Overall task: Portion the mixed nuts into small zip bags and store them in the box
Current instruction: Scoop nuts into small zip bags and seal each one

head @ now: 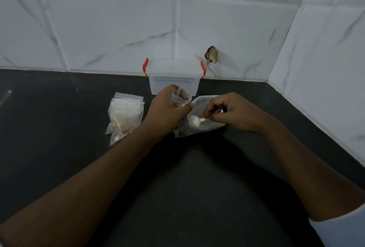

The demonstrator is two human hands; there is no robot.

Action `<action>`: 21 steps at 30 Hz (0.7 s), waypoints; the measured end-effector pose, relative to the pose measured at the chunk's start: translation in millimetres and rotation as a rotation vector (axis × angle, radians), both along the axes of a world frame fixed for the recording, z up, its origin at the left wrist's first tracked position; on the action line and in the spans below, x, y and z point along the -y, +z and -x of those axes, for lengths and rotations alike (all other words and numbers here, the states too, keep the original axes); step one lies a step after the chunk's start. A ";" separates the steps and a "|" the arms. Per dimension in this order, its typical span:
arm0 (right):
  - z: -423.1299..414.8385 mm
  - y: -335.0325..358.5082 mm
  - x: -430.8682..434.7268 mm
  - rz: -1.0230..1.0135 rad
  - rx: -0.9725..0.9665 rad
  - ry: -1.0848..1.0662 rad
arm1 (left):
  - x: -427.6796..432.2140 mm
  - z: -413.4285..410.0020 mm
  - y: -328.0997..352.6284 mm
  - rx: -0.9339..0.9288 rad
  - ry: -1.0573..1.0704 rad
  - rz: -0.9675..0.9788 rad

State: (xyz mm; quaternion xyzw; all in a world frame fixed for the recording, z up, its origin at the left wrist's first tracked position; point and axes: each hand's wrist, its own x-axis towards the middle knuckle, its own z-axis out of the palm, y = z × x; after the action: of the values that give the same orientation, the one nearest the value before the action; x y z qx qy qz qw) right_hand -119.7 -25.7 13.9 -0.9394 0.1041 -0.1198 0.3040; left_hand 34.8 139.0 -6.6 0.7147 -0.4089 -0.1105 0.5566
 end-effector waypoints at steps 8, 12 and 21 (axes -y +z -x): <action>-8.0 -4.0 -6.4 0.166 -0.106 0.084 | -0.8 0.6 -1.3 0.040 -0.034 -0.006; -2.8 1.1 -8.2 0.138 0.035 0.049 | -0.2 -0.5 -3.0 0.053 -0.016 0.019; -3.6 4.8 -9.7 0.251 -0.060 0.050 | 1.0 -3.6 -2.7 0.013 -0.003 0.026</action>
State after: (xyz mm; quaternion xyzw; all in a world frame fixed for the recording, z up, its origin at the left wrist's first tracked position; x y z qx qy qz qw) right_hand -116.1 -16.0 18.7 -0.9755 0.0741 -0.0962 0.1835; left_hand 38.3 138.0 -9.3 0.7074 -0.4151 -0.1011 0.5632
